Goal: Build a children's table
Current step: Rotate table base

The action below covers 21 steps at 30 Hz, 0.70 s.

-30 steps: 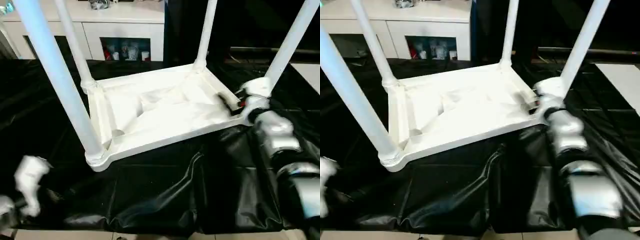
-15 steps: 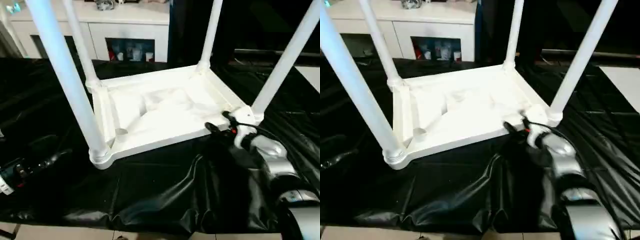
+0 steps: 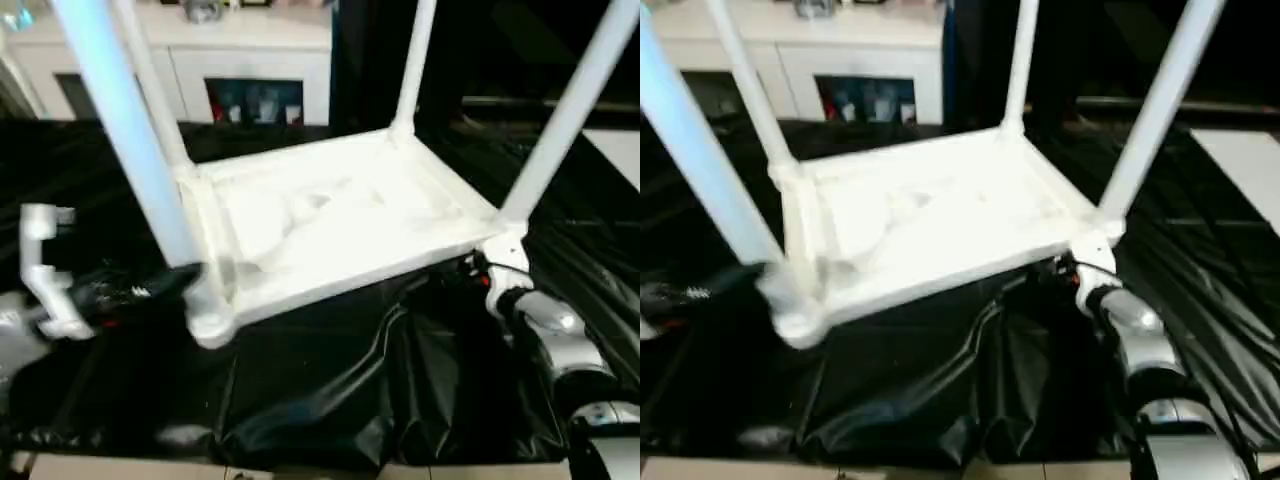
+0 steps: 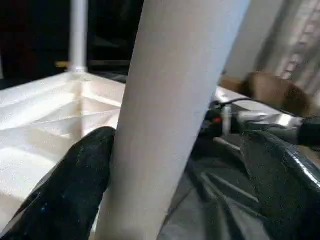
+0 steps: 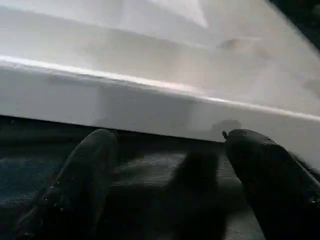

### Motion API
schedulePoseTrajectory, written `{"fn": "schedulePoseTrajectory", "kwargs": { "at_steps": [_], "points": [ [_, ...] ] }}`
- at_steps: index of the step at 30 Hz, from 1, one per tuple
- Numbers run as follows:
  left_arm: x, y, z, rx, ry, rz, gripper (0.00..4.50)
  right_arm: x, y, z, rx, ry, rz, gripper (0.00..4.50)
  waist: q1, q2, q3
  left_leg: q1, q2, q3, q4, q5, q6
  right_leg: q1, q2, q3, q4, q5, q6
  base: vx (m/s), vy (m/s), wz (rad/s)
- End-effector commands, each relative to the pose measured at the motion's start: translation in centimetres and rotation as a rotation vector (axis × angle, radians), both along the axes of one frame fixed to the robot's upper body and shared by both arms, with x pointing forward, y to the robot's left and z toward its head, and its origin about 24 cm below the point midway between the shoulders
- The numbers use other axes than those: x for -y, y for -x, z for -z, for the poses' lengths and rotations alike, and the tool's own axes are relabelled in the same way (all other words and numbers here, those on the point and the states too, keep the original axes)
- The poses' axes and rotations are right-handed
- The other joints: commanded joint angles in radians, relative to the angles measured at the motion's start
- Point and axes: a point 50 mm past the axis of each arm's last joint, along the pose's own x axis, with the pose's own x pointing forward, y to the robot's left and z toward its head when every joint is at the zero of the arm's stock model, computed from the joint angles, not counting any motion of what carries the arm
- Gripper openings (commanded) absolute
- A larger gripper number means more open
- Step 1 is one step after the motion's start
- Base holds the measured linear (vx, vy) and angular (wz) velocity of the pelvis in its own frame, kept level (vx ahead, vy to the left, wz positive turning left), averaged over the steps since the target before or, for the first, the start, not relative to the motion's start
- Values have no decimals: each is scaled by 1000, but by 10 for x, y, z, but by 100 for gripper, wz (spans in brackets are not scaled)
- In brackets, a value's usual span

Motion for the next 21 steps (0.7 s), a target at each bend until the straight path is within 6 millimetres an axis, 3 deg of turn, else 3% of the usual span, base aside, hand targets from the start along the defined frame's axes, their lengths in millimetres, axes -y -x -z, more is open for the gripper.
{"fn": "schedulePoseTrajectory", "kwargs": {
  "at_steps": [1, 5, 11, 15, 19, 21],
  "points": [
    [14, 0, -4, 12, 12, 77, 440, -2, 0, 2, -16, 6, -7, 381, 0, 3, -55, 13, 27, -3, -77, -248, 1, 41, -37, 39, -72, -207, -234, 0, 0, 0],
    [37, 0, -4, 15, 39, 165, 440, -5, 3, 9, -44, 23, -8, 381, 2, 2, -55, 14, 27, -1, -75, -242, 3, 40, -36, 39, -72, -201, -238, 0, 0, 0],
    [62, 2, -12, 43, 82, 252, 440, -5, 0, 8, -35, 17, 29, 381, -3, 0, -53, 15, 25, -1, -76, -269, -10, 40, -37, 42, -78, -258, -213, 0, 0, 0],
    [89, 5, -24, 85, 135, 358, 440, -25, -4, 9, -29, -8, -28, 381, -6, -2, -51, 17, 25, -3, -77, -289, -16, 38, -38, 42, -81, -289, -204, 0, 0, 0],
    [102, 6, -26, 98, 150, 404, 440, -39, -5, 10, -30, -17, -72, 381, -17, -8, -50, 9, 24, -5, -79, -288, -19, 42, -38, 42, -81, -301, -190, 0, 0, 0],
    [115, 4, -25, 102, 161, 433, 440, -54, -6, 12, -29, -26, -110, 381, -22, -11, -51, 12, 24, -4, -77, -285, -16, 39, -38, 44, -83, -305, -187, 0, 0, 0]
  ]
}}
